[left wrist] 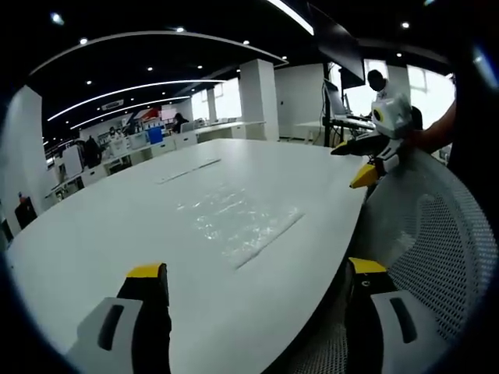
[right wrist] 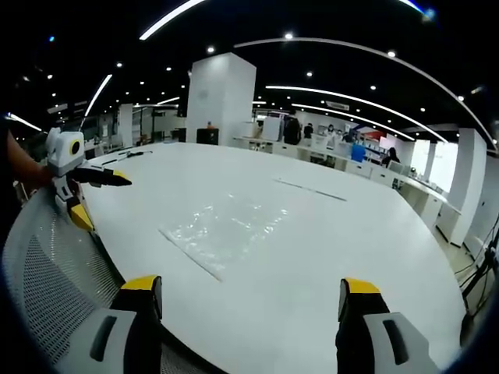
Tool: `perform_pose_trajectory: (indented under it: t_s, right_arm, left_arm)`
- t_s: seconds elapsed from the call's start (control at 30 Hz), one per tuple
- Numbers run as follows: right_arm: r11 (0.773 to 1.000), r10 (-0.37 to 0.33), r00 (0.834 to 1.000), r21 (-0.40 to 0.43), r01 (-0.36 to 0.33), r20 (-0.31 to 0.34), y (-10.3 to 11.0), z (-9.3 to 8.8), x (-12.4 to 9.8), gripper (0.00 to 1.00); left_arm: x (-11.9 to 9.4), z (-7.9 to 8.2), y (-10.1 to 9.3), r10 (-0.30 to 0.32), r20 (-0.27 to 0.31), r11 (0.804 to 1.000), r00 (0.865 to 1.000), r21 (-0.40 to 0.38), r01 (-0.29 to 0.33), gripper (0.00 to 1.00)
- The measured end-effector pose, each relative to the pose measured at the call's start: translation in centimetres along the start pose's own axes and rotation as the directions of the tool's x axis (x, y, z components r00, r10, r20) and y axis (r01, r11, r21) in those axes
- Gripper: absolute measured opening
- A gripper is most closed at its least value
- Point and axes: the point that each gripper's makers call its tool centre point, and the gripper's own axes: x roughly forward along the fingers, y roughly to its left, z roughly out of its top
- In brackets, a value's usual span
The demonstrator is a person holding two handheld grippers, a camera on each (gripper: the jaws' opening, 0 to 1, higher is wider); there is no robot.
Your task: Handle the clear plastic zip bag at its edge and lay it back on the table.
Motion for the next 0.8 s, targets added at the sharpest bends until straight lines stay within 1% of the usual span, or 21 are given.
perform_pose_trajectory:
  t_s: [0.2, 0.3, 0.43, 0.8]
  right_arm:
    - [1.0, 0.007, 1.0, 0.001, -0.007, -0.013, 0.18, -0.18, 0.0, 0.94]
    - [1.0, 0.006, 1.0, 0.002, -0.006, -0.013, 0.22, -0.12, -0.01, 0.94]
    - [1.0, 0.004, 1.0, 0.002, -0.004, -0.011, 0.13, -0.12, 0.02, 0.93]
    - [1.0, 0.001, 1.0, 0.005, -0.001, -0.008, 0.08, -0.02, 0.02, 0.93]
  left_arm:
    - [-0.02, 0.06, 0.07, 0.005, 0.003, 1.0, 1.0, -0.003, -0.005, 0.92]
    - [0.02, 0.18, -0.1, -0.002, 0.005, 1.0, 1.0, -0.005, 0.002, 0.91]
    - [-0.05, 0.25, 0.14, 0.005, 0.012, 1.0, 1.0, -0.019, -0.005, 0.91]
    - [-0.02, 0.34, 0.39, 0.011, 0.013, 1.0, 1.0, -0.022, -0.011, 0.91]
